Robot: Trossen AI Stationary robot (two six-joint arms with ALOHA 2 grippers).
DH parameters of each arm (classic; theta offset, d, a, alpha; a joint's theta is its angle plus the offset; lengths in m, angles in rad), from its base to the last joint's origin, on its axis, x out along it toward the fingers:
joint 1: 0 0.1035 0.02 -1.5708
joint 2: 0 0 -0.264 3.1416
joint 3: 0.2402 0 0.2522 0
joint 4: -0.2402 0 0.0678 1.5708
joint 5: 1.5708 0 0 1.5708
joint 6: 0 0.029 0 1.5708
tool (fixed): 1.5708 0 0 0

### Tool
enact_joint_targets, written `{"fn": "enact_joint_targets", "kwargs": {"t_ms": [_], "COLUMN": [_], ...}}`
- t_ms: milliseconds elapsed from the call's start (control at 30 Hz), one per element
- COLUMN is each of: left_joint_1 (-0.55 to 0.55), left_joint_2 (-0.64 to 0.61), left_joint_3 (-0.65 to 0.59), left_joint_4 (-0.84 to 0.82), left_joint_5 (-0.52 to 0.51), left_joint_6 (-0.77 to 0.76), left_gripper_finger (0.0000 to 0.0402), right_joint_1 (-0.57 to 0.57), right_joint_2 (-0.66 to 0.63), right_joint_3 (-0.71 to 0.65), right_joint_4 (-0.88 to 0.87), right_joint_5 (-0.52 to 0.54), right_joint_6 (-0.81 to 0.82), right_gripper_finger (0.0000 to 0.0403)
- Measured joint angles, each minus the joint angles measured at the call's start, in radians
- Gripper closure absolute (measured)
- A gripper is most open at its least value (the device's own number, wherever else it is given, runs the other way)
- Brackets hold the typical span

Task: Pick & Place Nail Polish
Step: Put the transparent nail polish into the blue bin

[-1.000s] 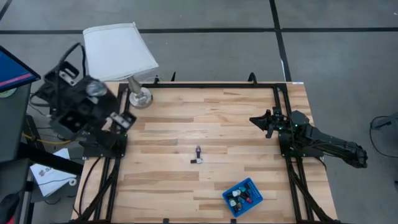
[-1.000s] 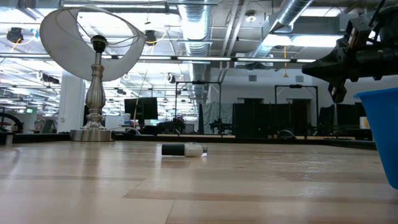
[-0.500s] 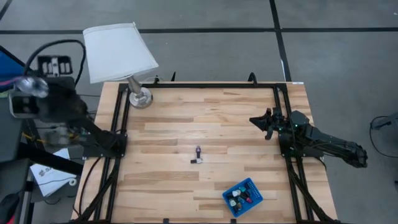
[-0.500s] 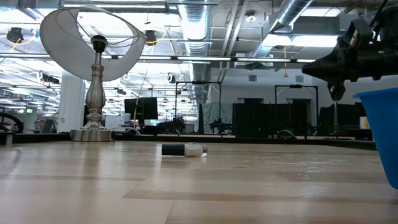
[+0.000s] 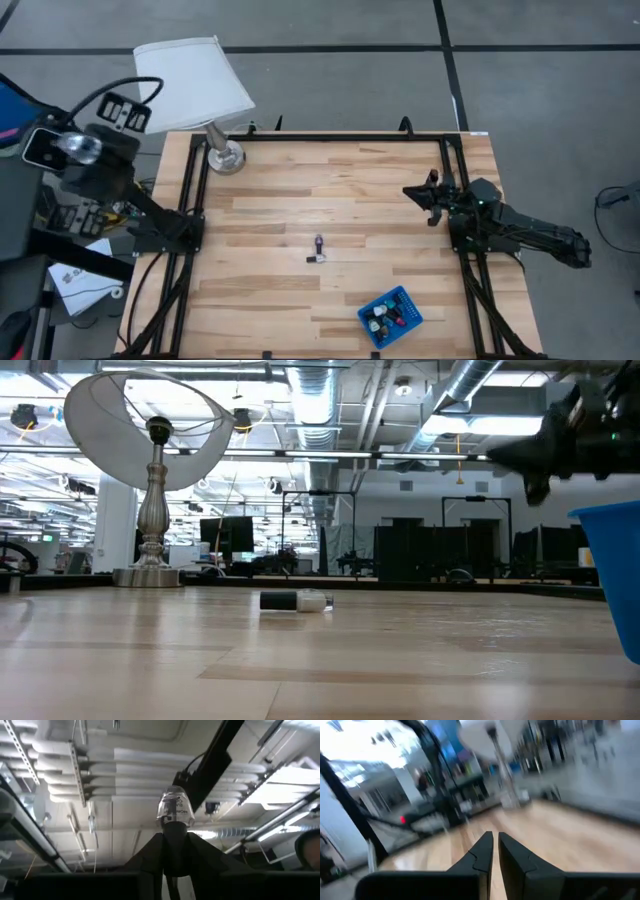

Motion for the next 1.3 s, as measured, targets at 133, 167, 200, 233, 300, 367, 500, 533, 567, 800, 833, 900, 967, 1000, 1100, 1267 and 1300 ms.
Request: {"fn": "enact_joint_targets", "kwargs": {"t_ms": [133, 167, 200, 233, 300, 367, 500, 533, 567, 800, 833, 900, 967, 1000, 1100, 1267, 1300], "left_joint_1": [0.0, 0.0, 0.0, 0.001, 0.001, 0.017, 0.084, 0.104, 0.127, 0.3, 0.329, 0.383, 0.441, 0.468, 0.534, 0.607, 0.616], "left_joint_2": [-0.013, -0.015, -0.014, -0.013, -0.003, 0.014, 0.058, 0.067, 0.075, 0.109, 0.114, 0.115, 0.121, 0.124, 0.138, 0.172, 0.176], "left_joint_3": [0.0, 0.0, 0.0, 0.0, 0.0, 0.0, -0.013, -0.018, -0.023, -0.086, -0.099, -0.131, -0.163, -0.179, -0.228, -0.285, -0.295], "left_joint_4": [-0.139, -0.178, -0.221, -0.258, -0.303, -0.323, -0.34, -0.343, -0.343, -0.389, -0.39, -0.389, -0.385, -0.382, -0.39, -0.359, -0.365], "left_joint_5": [-0.069, -0.097, -0.134, -0.185, -0.309, -0.44, -0.549, -0.549, -0.548, -0.439, -0.397, -0.304, -0.233, -0.201, -0.107, 0.004, 0.023], "left_joint_6": [0.0, 0.006, 0.018, 0.031, 0.061, 0.098, 0.131, 0.126, 0.112, -0.099, -0.141, -0.222, -0.305, -0.342, -0.433, -0.527, -0.545], "left_gripper_finger": [0.0342, 0.0342, 0.0342, 0.0341, 0.0341, 0.0341, 0.0341, 0.0341, 0.0341, 0.0341, 0.0341, 0.0341, 0.0341, 0.0341, 0.0341, 0.0341, 0.0341], "right_joint_1": [0.002, 0.002, 0.002, 0.002, 0.002, 0.003, 0.003, 0.003, 0.004, 0.037, 0.045, 0.064, 0.084, 0.094, 0.129, 0.18, 0.19], "right_joint_2": [-0.001, 0.0, 0.0, 0.0, 0.0, 0.004, 0.062, 0.083, 0.105, 0.316, 0.35, 0.421, 0.488, 0.528, 0.651, 0.828, 0.861], "right_joint_3": [0.008, 0.021, 0.036, 0.052, 0.078, 0.106, 0.163, 0.177, 0.193, 0.32, 0.34, 0.385, 0.438, 0.469, 0.564, 0.735, 0.773], "right_joint_4": [0.16, 0.166, 0.169, 0.176, 0.175, 0.166, 0.168, 0.167, 0.169, 0.208, 0.222, 0.249, 0.279, 0.288, 0.312, 0.344, 0.339], "right_joint_5": [0.001, 0.007, 0.026, 0.049, 0.09, 0.118, 0.163, 0.164, 0.163, 0.16, 0.158, 0.158, 0.157, 0.156, 0.156, 0.132, 0.125], "right_joint_6": [-0.064, -0.076, -0.08, -0.081, -0.094, -0.106, -0.108, -0.117, -0.125, -0.129, -0.129, -0.129, -0.129, -0.13, -0.133, -0.22, -0.238], "right_gripper_finger": [0.0381, 0.0381, 0.0381, 0.0381, 0.0376, 0.0366, 0.0335, 0.0326, 0.0316, 0.023, 0.0215, 0.0186, 0.016, 0.0149, 0.0129, 0.0117, 0.0117]}}
